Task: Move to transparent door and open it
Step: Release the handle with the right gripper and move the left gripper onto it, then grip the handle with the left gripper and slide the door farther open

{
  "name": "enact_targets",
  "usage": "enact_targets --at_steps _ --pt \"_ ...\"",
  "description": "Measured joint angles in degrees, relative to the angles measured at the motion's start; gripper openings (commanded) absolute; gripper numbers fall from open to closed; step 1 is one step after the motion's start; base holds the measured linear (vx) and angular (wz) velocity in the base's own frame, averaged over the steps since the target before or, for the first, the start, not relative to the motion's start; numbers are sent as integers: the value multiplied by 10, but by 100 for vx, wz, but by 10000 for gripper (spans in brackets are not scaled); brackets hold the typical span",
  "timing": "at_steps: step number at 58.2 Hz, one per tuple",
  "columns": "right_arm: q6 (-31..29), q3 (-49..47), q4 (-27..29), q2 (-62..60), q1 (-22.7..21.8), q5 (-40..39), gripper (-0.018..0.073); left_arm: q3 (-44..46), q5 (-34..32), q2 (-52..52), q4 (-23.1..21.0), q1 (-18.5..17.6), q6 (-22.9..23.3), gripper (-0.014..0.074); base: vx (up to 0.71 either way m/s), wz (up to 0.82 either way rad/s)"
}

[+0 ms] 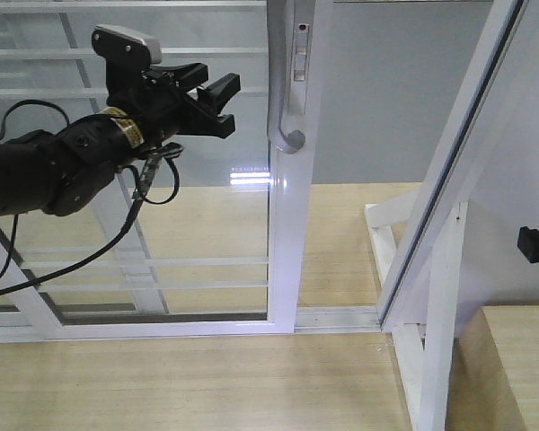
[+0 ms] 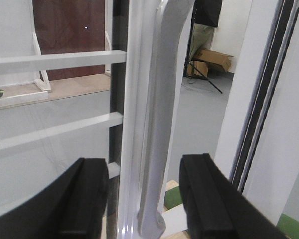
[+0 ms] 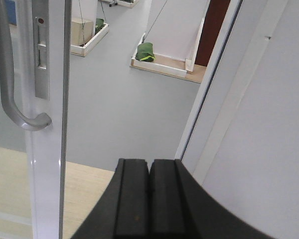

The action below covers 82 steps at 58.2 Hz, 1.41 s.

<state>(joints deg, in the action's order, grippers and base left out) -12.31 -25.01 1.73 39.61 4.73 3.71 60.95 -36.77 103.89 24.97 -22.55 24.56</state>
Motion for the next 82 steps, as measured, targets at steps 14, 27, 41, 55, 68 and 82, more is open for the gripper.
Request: enact_targets --at_steps 14,27,41,55,68,82 --pt "0 0 1 0 0 2 -4 98 64 55 0 -23 0 451 0 0" --pt "0 0 2 0 0 3 -4 157 105 91 -1 -38 0 451 0 0" --pt "0 0 2 0 0 3 -4 206 118 123 -1 -54 0 451 0 0" --pt "0 0 2 0 0 3 -4 259 182 150 -2 -57 0 451 0 0" --pt "0 0 2 0 0 4 -4 302 192 173 -2 -57 0 450 0 0" --pt "0 0 2 0 0 4 -4 310 217 175 -2 -61 0 219 0 0"
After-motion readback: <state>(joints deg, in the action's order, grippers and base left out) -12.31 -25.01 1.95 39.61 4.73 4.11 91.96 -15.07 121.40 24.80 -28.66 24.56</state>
